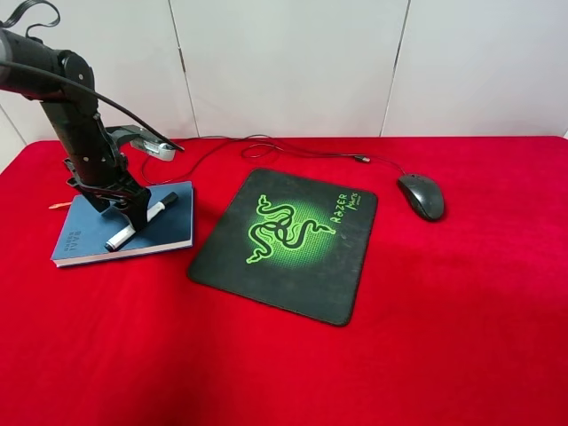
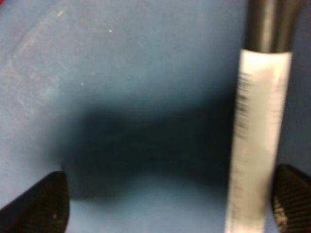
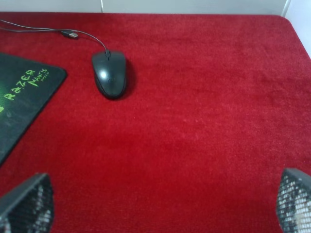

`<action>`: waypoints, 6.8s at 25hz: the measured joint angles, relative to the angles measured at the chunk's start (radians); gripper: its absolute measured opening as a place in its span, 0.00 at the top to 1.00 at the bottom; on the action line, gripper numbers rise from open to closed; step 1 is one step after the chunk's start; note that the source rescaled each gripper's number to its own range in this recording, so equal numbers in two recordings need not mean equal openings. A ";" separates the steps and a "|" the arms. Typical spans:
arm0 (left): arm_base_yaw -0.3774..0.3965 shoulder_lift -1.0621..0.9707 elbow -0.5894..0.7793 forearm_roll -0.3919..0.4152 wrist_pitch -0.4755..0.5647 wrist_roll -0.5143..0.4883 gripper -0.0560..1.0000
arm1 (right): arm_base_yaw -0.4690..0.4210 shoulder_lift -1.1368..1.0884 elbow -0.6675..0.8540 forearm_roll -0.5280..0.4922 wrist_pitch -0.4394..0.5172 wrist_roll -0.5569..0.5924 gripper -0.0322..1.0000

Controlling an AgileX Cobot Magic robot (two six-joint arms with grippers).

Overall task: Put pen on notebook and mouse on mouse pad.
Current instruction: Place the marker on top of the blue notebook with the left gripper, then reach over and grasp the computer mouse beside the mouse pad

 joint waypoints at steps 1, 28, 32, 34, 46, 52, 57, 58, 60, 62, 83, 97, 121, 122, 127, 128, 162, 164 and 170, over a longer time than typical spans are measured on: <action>0.000 0.000 0.000 0.000 -0.003 0.000 0.16 | 0.000 0.000 0.000 0.000 0.000 0.000 0.00; 0.000 -0.207 -0.002 -0.074 0.170 -0.040 0.02 | 0.000 0.000 0.000 0.000 0.000 0.000 0.00; 0.000 -0.276 -0.002 -0.079 0.241 -0.069 0.00 | 0.000 0.000 0.000 0.000 0.000 0.000 0.00; 0.000 -0.312 -0.002 -0.079 0.280 -0.080 0.00 | 0.000 0.000 0.000 0.000 0.000 0.000 0.00; 0.000 -0.577 0.007 -0.101 0.349 -0.102 0.00 | 0.000 0.000 0.000 0.000 0.000 0.000 0.00; 0.000 -0.765 0.117 -0.105 0.350 -0.102 0.00 | 0.000 0.000 0.000 0.000 0.000 0.000 0.00; 0.000 -0.969 0.237 -0.143 0.352 -0.102 0.00 | 0.000 0.000 0.000 0.000 0.000 0.000 0.00; 0.000 -1.015 0.259 -0.157 0.352 -0.102 0.00 | 0.000 0.000 0.000 0.000 0.000 0.000 0.00; 0.000 -1.099 0.295 -0.183 0.352 -0.102 0.00 | 0.000 0.000 0.000 0.000 0.000 0.000 0.00; 0.000 -1.189 0.335 -0.212 0.353 -0.102 0.00 | 0.000 0.000 0.000 0.000 0.000 0.000 0.00; 0.021 -1.873 0.745 -0.279 0.349 -0.097 0.00 | 0.000 0.000 0.000 0.000 0.000 0.000 0.00; 0.071 -2.045 0.898 -0.142 0.254 -0.182 0.00 | 0.000 0.000 0.000 0.000 0.000 0.000 0.00; 0.071 -2.097 0.898 -0.093 0.254 -0.202 0.00 | 0.000 0.000 0.000 0.000 0.000 0.000 0.00; 0.071 -2.097 0.898 -0.093 0.254 -0.202 0.00 | 0.000 0.000 0.000 0.000 0.000 0.000 0.00; 0.071 -2.097 0.898 -0.091 0.254 -0.202 0.00 | 0.000 0.000 0.000 0.000 0.000 0.000 0.00; 0.071 -2.097 0.898 -0.091 0.254 -0.202 0.00 | 0.000 0.000 0.000 0.000 0.000 0.000 0.00; 0.071 -2.097 0.898 -0.091 0.253 -0.202 0.00 | 0.000 0.488 -0.222 0.100 -0.165 -0.137 0.00; 0.071 -2.097 0.898 -0.091 0.253 -0.202 0.00 | 0.000 0.599 -0.265 0.114 -0.184 -0.190 0.00; 0.071 -2.097 0.898 -0.091 0.253 -0.202 0.00 | 0.000 0.936 -0.408 0.147 -0.242 -0.255 0.00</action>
